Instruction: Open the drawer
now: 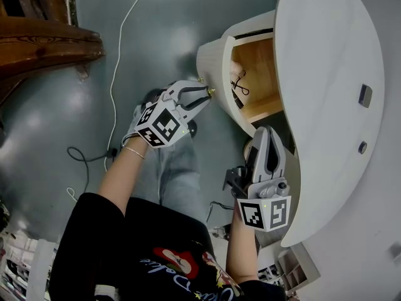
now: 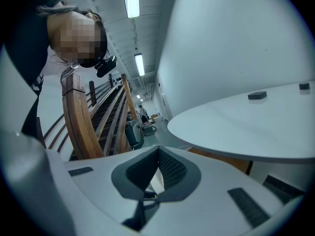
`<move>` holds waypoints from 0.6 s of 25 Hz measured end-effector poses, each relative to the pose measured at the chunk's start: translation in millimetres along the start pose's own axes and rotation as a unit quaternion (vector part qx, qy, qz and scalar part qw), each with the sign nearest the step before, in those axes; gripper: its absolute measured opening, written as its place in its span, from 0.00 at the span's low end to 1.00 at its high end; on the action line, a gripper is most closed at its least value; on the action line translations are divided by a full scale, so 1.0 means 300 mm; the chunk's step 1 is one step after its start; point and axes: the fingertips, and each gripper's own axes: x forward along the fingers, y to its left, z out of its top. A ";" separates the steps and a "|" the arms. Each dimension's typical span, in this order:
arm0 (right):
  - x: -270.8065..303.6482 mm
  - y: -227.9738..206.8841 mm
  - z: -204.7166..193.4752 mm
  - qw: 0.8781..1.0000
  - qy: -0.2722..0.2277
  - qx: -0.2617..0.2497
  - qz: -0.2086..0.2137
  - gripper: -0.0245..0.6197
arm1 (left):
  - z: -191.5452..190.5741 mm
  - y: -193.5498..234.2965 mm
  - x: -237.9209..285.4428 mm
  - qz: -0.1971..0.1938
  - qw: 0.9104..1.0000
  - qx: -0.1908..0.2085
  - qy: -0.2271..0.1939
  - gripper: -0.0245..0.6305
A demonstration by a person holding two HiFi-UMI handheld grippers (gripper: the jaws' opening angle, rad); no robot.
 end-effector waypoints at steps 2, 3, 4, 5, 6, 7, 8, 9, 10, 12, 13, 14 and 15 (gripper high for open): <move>0.001 0.003 0.000 1.000 0.001 -0.001 0.001 0.04 | -0.002 -0.001 -0.005 -0.001 1.000 -0.001 0.000 0.18; 0.001 0.006 0.000 1.000 0.001 -0.002 0.001 0.04 | -0.004 0.000 -0.009 -0.001 1.000 -0.001 0.000 0.18; 0.002 0.008 0.000 1.000 0.002 -0.002 0.002 0.04 | -0.005 0.000 -0.013 -0.001 1.000 -0.001 -0.001 0.18; 0.002 0.010 0.001 1.000 0.002 -0.003 0.002 0.04 | -0.006 0.000 -0.017 -0.001 1.000 -0.002 -0.001 0.18; 0.001 0.010 0.001 1.000 0.002 -0.004 0.002 0.04 | -0.007 0.000 -0.020 0.000 1.000 -0.003 -0.001 0.18; 0.000 0.010 0.000 1.000 0.003 -0.004 0.002 0.04 | -0.009 0.000 -0.022 0.001 1.000 -0.003 -0.002 0.18; 0.000 0.009 -0.002 1.000 0.003 -0.004 0.003 0.04 | -0.011 -0.001 -0.024 0.001 1.000 -0.005 -0.002 0.18; -0.001 0.010 -0.004 1.000 0.004 -0.004 0.003 0.04 | -0.014 -0.002 -0.027 0.002 1.000 -0.006 -0.002 0.18; -0.002 0.012 -0.005 1.000 0.004 -0.005 0.003 0.04 | -0.017 -0.002 -0.031 0.002 1.000 -0.006 -0.002 0.18; -0.003 0.016 -0.007 1.000 0.004 -0.005 0.004 0.04 | -0.022 -0.002 -0.042 0.003 1.000 -0.006 0.000 0.18; -0.004 0.017 -0.007 1.000 0.004 -0.005 0.004 0.04 | -0.024 -0.003 -0.046 0.003 1.000 -0.006 0.001 0.18; -0.005 0.018 -0.006 1.000 0.004 -0.005 0.004 0.04 | -0.026 -0.003 -0.050 0.003 1.000 -0.006 0.002 0.18; -0.007 0.018 -0.006 1.000 0.003 -0.005 0.003 0.04 | -0.028 -0.004 -0.053 0.003 1.000 -0.006 0.003 0.18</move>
